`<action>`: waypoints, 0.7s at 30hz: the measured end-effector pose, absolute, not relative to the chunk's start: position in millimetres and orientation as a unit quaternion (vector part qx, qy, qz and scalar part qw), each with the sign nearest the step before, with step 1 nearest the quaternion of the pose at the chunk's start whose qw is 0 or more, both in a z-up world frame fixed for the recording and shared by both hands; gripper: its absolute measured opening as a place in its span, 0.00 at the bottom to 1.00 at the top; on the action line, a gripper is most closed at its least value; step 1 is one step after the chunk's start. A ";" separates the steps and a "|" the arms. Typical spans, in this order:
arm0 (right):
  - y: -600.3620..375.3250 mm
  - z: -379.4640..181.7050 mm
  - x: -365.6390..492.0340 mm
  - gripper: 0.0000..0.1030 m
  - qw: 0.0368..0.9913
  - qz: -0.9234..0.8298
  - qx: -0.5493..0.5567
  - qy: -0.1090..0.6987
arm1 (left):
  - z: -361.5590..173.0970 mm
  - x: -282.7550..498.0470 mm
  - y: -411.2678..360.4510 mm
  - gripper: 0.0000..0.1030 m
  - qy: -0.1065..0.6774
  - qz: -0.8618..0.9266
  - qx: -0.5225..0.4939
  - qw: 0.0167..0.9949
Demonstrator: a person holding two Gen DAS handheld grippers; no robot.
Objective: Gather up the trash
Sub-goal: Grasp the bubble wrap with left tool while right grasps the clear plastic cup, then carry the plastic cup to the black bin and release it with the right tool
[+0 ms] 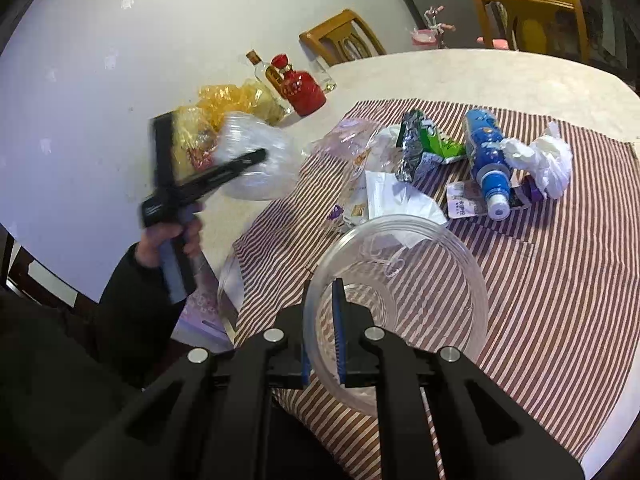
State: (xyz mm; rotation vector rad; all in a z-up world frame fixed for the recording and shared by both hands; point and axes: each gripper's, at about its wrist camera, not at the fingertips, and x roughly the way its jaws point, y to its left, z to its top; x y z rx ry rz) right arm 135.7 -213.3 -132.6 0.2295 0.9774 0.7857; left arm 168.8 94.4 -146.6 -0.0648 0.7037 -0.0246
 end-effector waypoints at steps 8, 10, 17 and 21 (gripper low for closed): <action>-228.1 -127.1 119.9 0.09 0.843 0.333 0.131 0.402 | -91.9 128.8 40.8 0.20 0.277 -0.082 -0.023 0.957; -242.7 -126.6 114.7 0.09 0.854 0.314 0.145 0.389 | -87.0 124.8 17.1 0.20 0.272 -0.111 -0.014 0.956; -359.2 -125.5 73.4 0.09 0.900 0.175 0.219 0.333 | -78.7 124.1 -90.8 0.20 0.268 -0.238 0.026 0.933; -442.8 -131.2 33.7 0.09 0.917 0.042 0.235 0.319 | -78.1 115.0 -155.1 0.20 0.262 -0.305 0.049 0.914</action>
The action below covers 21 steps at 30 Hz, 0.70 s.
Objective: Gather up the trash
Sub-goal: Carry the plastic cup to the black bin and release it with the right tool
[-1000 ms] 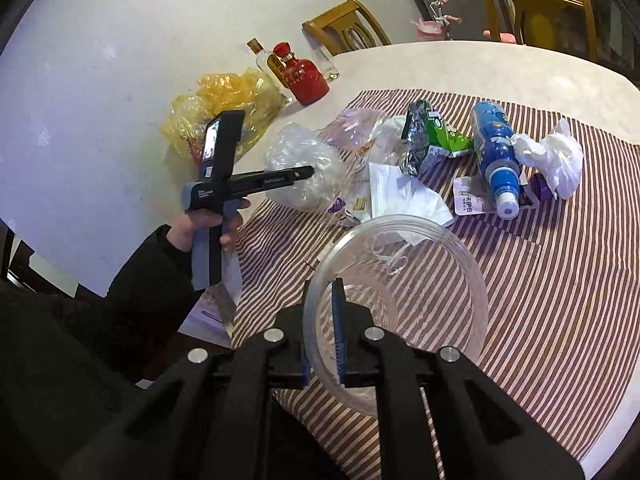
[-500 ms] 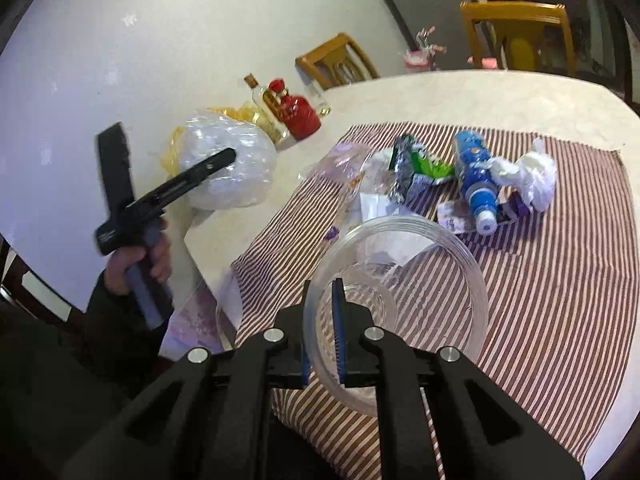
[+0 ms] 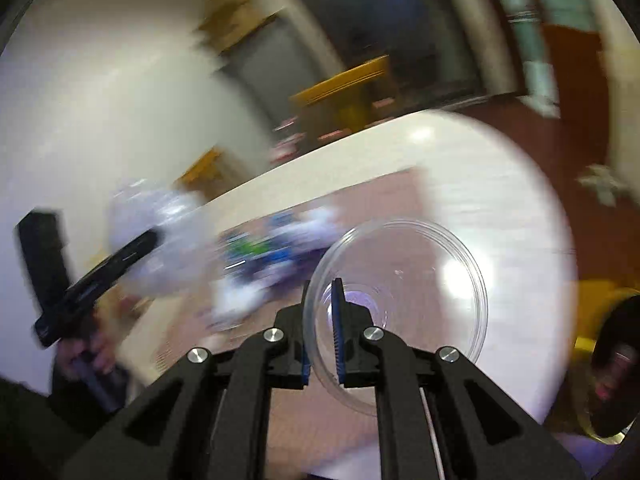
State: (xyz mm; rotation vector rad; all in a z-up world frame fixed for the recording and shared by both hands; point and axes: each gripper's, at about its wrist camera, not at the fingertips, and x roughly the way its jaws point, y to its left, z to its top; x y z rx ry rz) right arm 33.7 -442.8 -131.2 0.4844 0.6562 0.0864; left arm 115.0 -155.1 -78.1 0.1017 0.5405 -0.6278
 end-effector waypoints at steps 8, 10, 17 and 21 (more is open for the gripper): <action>-593.1 -203.8 -26.9 0.09 0.864 -0.224 0.233 0.386 | -81.5 77.7 -270.5 0.20 0.251 -0.427 0.074 0.866; -614.6 -231.9 -29.9 0.09 0.842 -0.260 0.235 0.409 | -84.5 67.5 -295.8 0.20 0.251 -0.448 0.082 0.854; -653.5 -303.7 -18.6 0.55 0.787 -0.318 0.237 0.472 | -94.5 44.7 -350.2 0.20 0.258 -0.481 0.109 0.831; -668.5 -317.3 -22.8 0.79 0.779 -0.323 0.258 0.472 | -100.7 38.8 -367.0 0.20 0.264 -0.488 0.122 0.823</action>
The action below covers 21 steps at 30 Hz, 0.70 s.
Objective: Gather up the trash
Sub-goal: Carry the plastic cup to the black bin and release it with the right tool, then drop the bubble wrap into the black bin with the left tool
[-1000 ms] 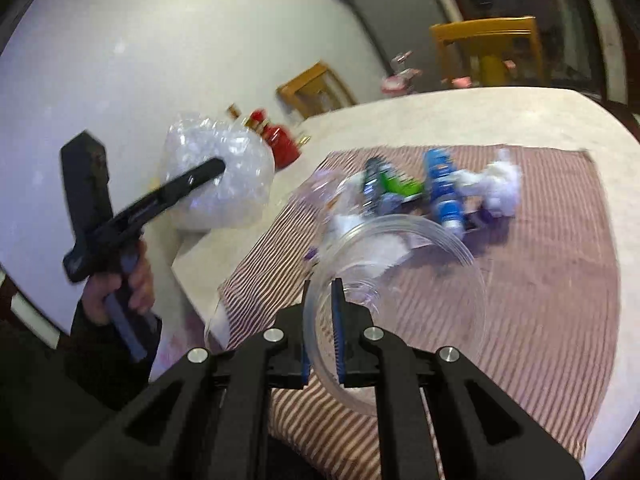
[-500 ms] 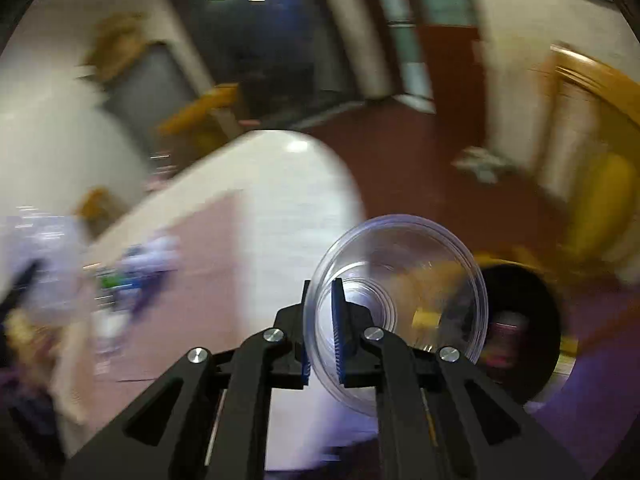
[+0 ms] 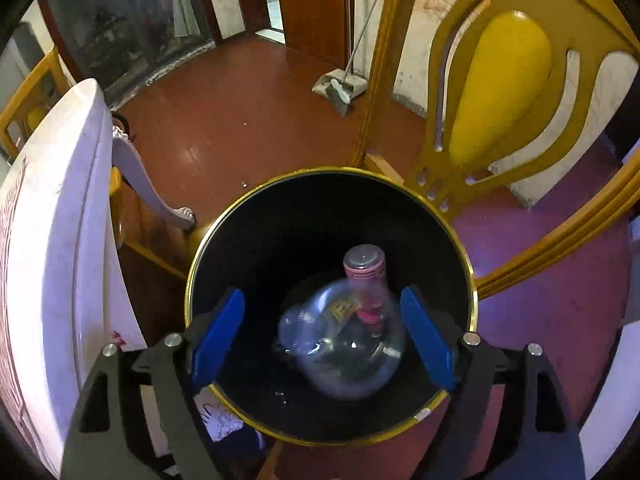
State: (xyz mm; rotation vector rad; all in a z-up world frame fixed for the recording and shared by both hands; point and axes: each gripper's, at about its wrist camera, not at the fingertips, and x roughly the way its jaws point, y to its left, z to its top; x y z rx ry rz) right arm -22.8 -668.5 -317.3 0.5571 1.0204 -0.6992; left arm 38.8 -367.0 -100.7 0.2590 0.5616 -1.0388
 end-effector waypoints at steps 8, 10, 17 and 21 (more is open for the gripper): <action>-665.8 -259.8 -109.6 0.82 0.779 -0.434 0.284 0.353 | -126.6 32.3 -426.2 0.20 0.288 -0.527 0.154 0.785; -660.6 -244.3 -152.1 0.83 0.770 -0.462 0.322 0.300 | -145.8 26.8 -464.7 0.20 0.299 -0.546 0.170 0.764; -647.8 -211.1 -214.8 0.83 0.769 -0.482 0.349 0.234 | -235.6 8.6 -589.4 0.20 0.362 -0.564 0.209 0.712; -645.2 -201.9 -231.2 0.83 0.770 -0.486 0.352 0.216 | -279.9 5.7 -625.4 0.23 0.397 -0.538 0.220 0.710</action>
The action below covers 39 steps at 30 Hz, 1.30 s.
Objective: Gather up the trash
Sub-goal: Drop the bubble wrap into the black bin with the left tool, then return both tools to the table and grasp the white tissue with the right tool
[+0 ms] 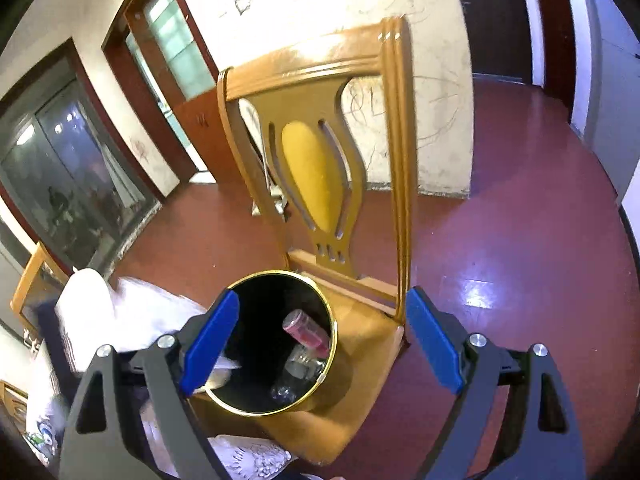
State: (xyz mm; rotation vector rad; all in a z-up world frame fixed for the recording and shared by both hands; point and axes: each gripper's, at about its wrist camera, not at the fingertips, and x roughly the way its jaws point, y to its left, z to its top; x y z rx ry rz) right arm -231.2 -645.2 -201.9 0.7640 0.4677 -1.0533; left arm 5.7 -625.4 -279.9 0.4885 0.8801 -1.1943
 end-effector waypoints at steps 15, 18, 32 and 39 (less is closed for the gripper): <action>-622.9 -180.9 -223.9 0.83 0.790 -0.469 0.347 0.190 | -262.4 5.5 -619.1 0.94 0.408 -0.532 0.195 0.716; -615.3 -172.5 -221.9 0.83 0.797 -0.462 0.344 0.181 | -233.2 10.1 -596.9 0.94 0.387 -0.533 0.181 0.731; -514.3 -110.8 -102.0 0.83 0.900 -0.290 0.279 0.168 | -106.0 72.9 -315.4 0.94 0.265 -0.396 0.104 0.873; -406.5 -81.0 3.1 0.83 0.946 -0.139 0.219 0.195 | -83.4 85.8 -135.9 0.94 0.236 -0.222 0.063 0.944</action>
